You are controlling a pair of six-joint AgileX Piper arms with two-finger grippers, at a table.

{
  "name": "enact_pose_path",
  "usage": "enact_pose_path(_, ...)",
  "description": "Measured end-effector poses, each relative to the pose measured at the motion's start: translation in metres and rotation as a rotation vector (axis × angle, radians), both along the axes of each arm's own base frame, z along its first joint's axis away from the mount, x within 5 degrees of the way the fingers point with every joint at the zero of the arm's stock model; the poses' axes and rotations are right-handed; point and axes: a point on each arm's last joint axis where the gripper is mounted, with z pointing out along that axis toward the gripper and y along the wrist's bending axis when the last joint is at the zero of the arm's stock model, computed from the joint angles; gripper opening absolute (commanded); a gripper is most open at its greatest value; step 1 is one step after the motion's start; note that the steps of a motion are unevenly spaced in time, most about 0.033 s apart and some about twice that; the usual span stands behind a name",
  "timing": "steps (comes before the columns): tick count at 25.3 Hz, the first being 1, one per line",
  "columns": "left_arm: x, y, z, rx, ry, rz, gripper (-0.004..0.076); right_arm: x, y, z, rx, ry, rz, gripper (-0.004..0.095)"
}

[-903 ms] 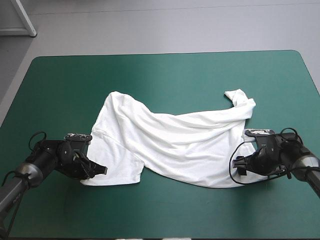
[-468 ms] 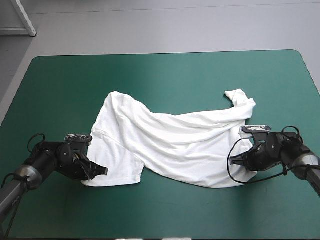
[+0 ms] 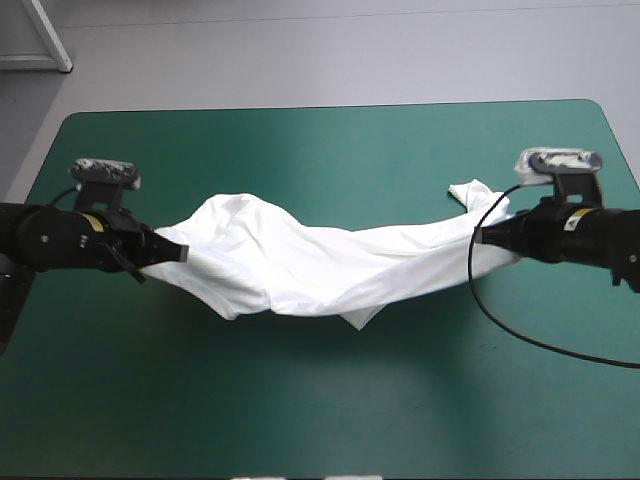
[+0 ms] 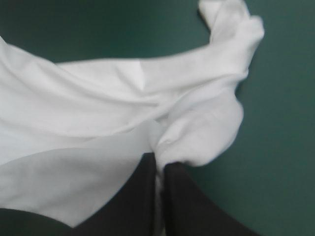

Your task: Fold the cloth

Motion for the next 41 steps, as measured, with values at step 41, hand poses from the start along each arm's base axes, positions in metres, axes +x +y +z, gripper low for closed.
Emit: enact_pose_path(41, 0.154, -0.018, 0.110, 0.136, -0.553, -0.071, -0.0009, 0.157, 0.004, 0.122, -0.089, -0.431, -0.099, -0.0019)
